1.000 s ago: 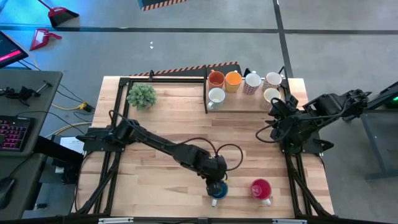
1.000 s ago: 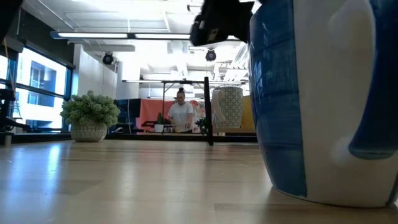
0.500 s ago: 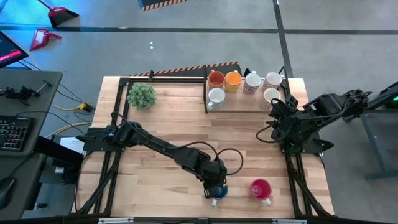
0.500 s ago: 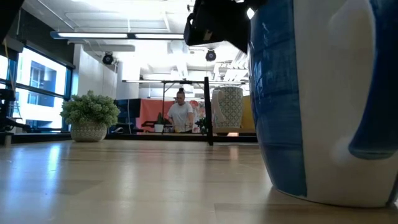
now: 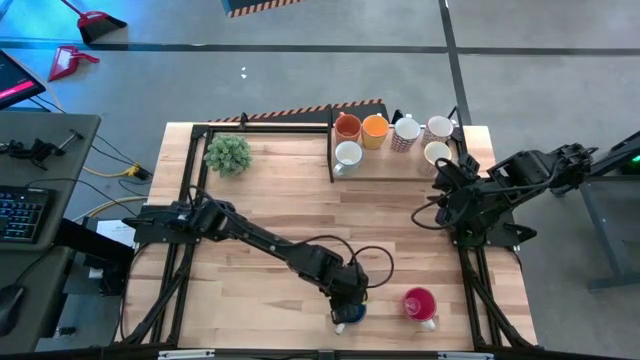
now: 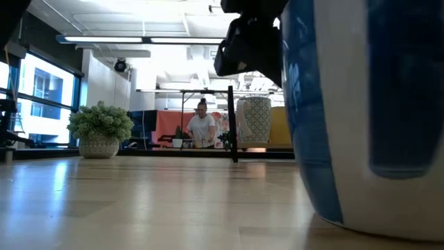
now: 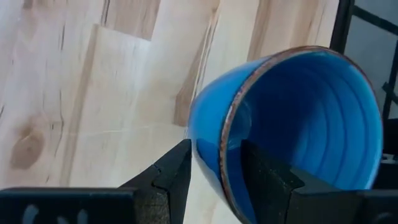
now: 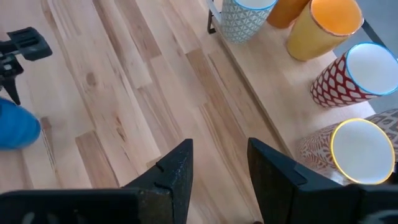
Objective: Place coffee mugs
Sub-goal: Put the blue mug on the shelf
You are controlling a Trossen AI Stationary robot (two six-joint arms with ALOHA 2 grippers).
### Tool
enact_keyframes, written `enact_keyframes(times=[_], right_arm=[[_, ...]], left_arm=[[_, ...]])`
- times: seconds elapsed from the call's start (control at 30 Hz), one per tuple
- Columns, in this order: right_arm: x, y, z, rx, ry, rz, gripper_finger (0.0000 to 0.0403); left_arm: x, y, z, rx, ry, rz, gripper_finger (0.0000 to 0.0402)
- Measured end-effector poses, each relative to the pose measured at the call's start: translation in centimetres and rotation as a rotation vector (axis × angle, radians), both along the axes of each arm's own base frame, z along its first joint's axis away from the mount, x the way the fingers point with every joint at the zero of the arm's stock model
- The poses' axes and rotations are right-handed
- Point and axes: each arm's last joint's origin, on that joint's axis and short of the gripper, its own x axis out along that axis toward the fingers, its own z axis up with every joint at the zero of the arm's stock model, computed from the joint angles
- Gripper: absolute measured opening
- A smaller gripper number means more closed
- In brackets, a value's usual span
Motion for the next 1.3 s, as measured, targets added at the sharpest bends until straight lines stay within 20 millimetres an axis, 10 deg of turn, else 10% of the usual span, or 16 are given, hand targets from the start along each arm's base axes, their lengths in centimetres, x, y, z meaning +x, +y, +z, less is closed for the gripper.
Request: enact_keyframes(times=[0.83,1.3], right_arm=[[-0.2,-0.1,-0.1,-0.017,0.028,0.024,0.0129],[-0.2,-0.1,-0.1,-0.028,0.024,0.020,0.0129]], left_arm=[[1.6,1.7,0.4,0.152,-0.166,-0.104,0.0006],[2.8,10.4,6.5,0.306,-0.167,-0.154,0.0004]])
